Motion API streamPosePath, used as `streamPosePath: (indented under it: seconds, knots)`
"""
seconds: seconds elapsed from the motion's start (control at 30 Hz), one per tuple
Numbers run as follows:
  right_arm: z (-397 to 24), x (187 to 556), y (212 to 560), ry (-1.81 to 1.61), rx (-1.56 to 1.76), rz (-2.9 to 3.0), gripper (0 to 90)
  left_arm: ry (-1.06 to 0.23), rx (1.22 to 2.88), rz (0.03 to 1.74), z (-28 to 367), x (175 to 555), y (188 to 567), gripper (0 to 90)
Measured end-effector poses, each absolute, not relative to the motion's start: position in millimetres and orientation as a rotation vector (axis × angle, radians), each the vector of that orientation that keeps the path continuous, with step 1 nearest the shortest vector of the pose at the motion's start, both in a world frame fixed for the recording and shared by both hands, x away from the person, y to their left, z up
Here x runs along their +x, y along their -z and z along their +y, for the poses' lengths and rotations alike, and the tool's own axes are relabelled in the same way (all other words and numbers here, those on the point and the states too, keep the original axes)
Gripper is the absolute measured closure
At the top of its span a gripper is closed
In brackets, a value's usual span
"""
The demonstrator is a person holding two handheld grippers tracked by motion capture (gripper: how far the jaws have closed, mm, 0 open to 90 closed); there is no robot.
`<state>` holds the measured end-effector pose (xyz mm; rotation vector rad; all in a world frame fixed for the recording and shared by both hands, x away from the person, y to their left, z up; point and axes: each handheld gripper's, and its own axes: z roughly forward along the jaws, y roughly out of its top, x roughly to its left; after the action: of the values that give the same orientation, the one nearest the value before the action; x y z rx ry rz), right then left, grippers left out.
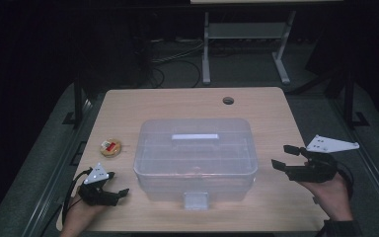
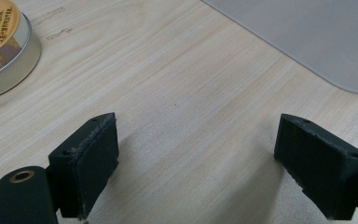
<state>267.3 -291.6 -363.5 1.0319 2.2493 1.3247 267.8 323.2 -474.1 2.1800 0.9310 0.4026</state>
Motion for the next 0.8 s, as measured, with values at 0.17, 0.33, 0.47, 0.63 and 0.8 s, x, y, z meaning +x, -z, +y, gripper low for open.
streamPosePath:
  seconds: [0.17,0.33,0.47,0.63,0.8]
  knots:
    - [-289.1,269.6,355.5,-1.341,1.012,2.237,29.0,-0.403,2.181,0.931,323.2,267.8,474.1,12.9]
    - [-286.0,273.6,351.7,-1.352,0.994,2.242,29.0,-0.403,2.18,0.931,323.3,267.9,474.0,12.9]
    - [-281.3,276.1,347.1,-1.371,0.975,2.238,29.0,-0.403,2.18,0.931,323.2,267.8,474.1,12.9]
    - [-276.2,278.8,341.1,-1.397,0.948,2.235,29.0,-0.403,2.18,0.932,323.1,267.8,474.1,12.9]
    - [-267.1,283.9,336.4,-1.434,0.908,2.245,29.1,-0.402,2.182,0.931,323.3,267.8,473.9,12.9]
